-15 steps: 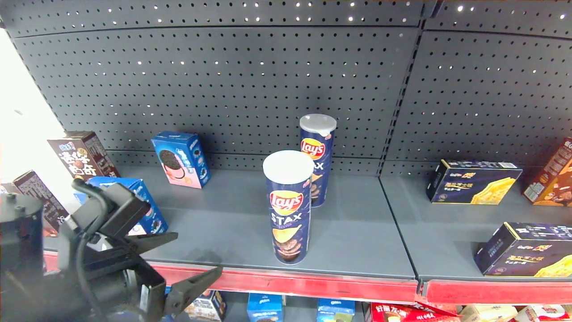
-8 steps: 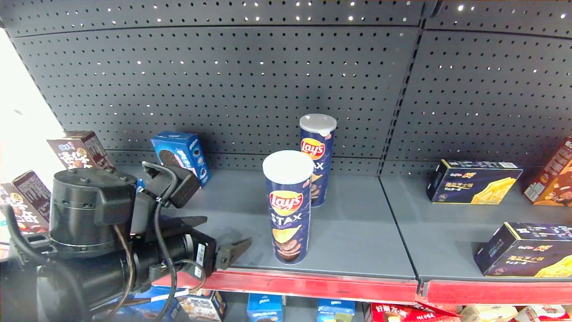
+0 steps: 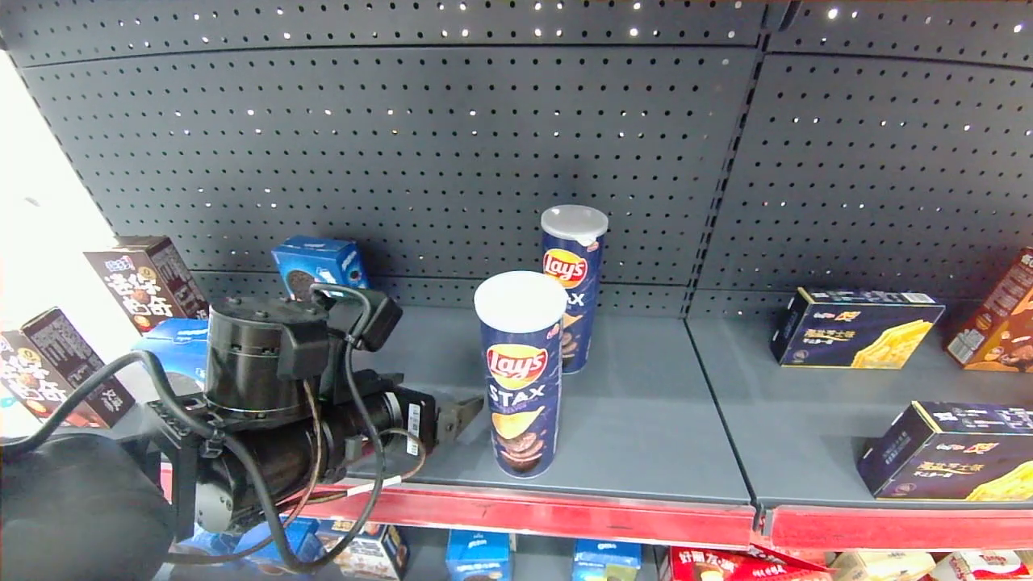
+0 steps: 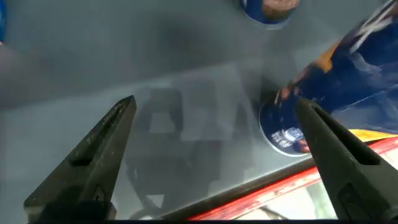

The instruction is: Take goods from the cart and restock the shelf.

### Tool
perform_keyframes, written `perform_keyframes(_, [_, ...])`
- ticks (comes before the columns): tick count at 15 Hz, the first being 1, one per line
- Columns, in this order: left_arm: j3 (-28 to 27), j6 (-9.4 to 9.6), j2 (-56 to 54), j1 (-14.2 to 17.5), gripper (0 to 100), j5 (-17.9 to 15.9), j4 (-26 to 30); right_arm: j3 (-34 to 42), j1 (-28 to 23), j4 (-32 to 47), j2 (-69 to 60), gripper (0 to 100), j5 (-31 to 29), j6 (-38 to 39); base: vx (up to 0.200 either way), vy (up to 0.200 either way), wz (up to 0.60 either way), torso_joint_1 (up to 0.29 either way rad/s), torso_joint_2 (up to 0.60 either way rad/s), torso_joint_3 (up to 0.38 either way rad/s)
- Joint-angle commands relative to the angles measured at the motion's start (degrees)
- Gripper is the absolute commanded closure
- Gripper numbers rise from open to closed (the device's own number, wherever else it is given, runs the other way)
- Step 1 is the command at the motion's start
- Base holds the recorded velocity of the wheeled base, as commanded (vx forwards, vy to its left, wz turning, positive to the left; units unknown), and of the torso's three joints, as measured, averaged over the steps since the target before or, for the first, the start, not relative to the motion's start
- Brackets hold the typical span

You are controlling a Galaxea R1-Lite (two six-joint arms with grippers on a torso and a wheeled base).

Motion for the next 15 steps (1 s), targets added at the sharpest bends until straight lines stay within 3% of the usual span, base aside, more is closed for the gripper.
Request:
perform_keyframes(1, [-0.04,-0.12,1.55,-0.46,0,0.1,0.04,0.0,0.0,0.02,0.06,0,-0.02,0.02,0.0,0.0,0.0,0.0,0.0,0.0])
perform_keyframes(15, [-2.59,-0.91,4.89,-2.92,0,0.1,-0.4,0.0,0.0,0.02,0.15,0,-0.02,-0.07,0.0,0.0,0.0,0.0,0.0,0.0])
